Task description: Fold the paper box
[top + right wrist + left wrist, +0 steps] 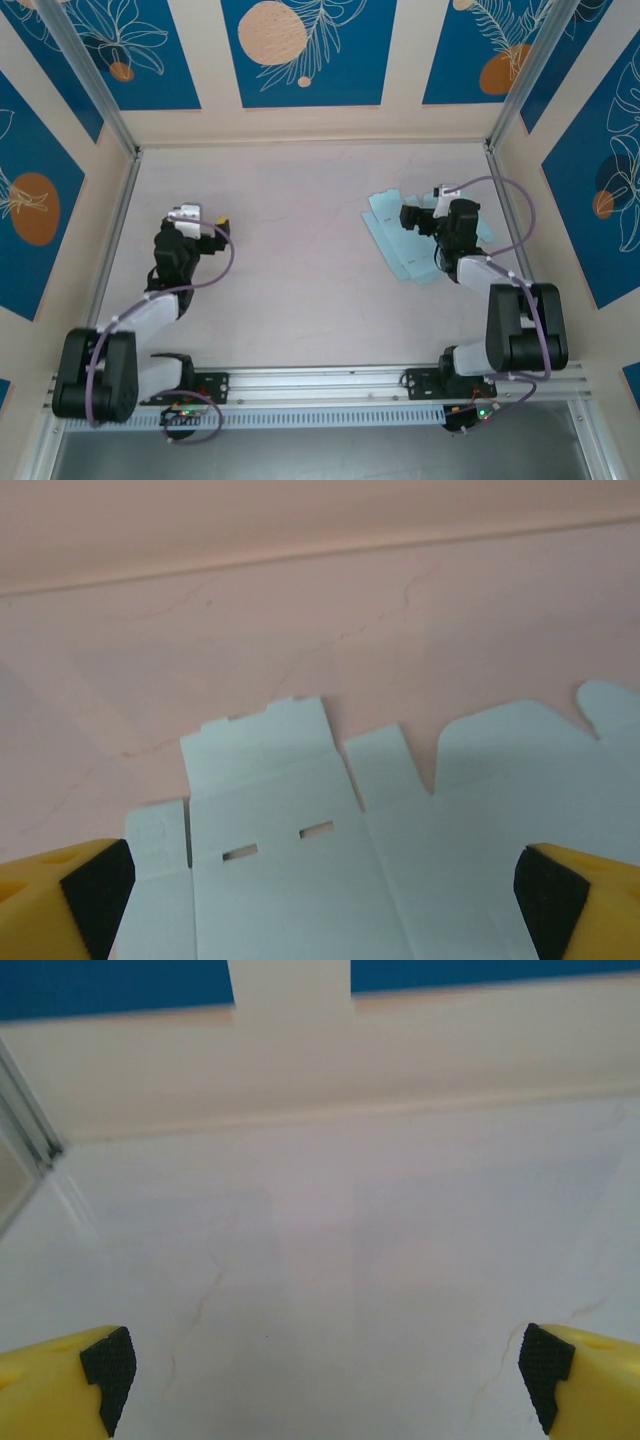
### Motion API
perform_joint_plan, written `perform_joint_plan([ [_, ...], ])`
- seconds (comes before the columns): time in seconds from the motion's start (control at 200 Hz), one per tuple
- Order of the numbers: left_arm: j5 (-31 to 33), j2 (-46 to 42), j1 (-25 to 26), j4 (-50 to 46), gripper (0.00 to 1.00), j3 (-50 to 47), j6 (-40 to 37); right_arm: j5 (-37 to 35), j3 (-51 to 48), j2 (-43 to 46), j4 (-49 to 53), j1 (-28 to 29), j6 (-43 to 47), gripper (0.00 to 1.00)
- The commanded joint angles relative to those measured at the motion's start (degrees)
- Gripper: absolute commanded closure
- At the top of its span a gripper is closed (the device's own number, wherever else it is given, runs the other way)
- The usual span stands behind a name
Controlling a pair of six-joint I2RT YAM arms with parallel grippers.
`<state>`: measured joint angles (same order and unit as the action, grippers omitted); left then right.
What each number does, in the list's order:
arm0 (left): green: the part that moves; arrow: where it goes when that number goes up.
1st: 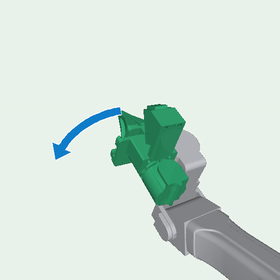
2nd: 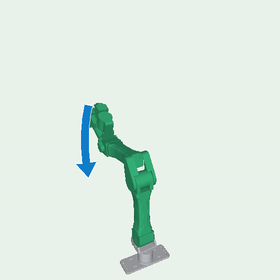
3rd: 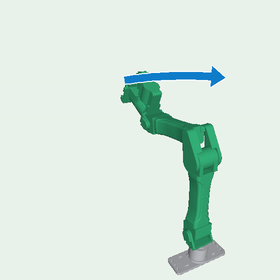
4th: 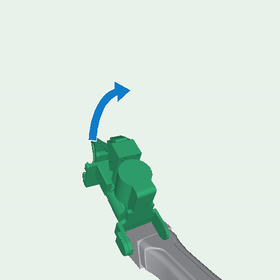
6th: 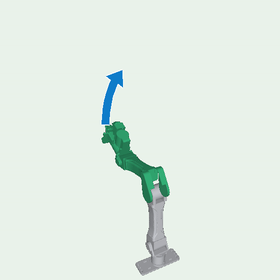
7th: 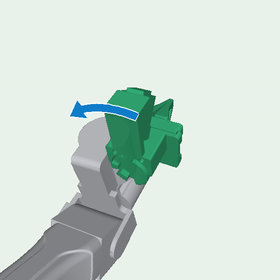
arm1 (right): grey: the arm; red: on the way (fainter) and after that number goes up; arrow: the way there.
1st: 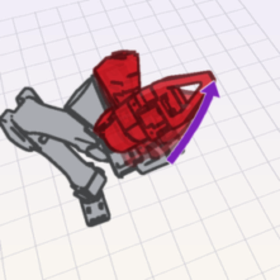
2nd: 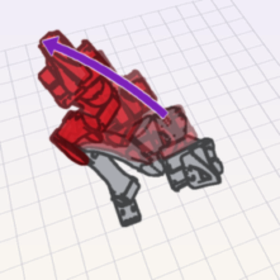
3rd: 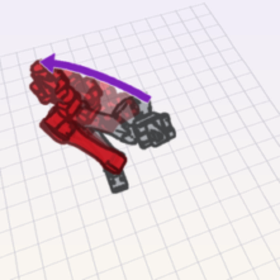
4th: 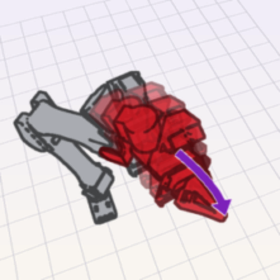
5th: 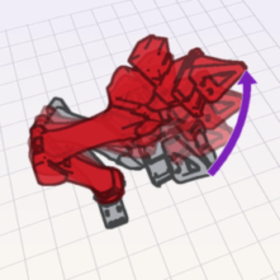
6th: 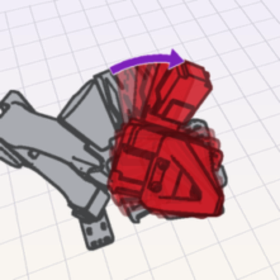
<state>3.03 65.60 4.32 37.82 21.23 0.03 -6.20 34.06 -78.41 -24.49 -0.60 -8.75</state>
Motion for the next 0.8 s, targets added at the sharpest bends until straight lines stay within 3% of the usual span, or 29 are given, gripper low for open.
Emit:
perform_joint_plan([
  [0.0,1.2,-5.2,-0.7,-5.7,0.00,-0.8,5.1,-4.0,1.8,4.2,12.2,-0.3,-5.5,0.01],
  [0.12,-0.5,-7.9,-0.7,-10.6,0.00,0.7,10.6,-7.1,5.0,8.1,24.2,-0.3,-11.9,0.01],
  [0.265,-3.4,-5.3,1.5,-12.2,0.00,3.5,20.6,-9.0,7.0,12.7,37.7,-0.4,-19.2,0.01],
  [0.485,0.6,6.8,16.1,-18.6,0.00,15.2,27.6,-5.6,7.5,19.2,53.7,-0.9,-26.2,0.01],
  [0.66,-3.3,18.6,24.9,-17.6,0.00,23.0,35.0,-3.6,8.7,20.0,65.1,-1.7,-31.3,0.00],
  [0.795,-2.9,21.7,29.1,-17.8,0.00,25.8,35.3,-2.6,5.7,21.5,67.9,-2.2,-33.5,0.10],
])
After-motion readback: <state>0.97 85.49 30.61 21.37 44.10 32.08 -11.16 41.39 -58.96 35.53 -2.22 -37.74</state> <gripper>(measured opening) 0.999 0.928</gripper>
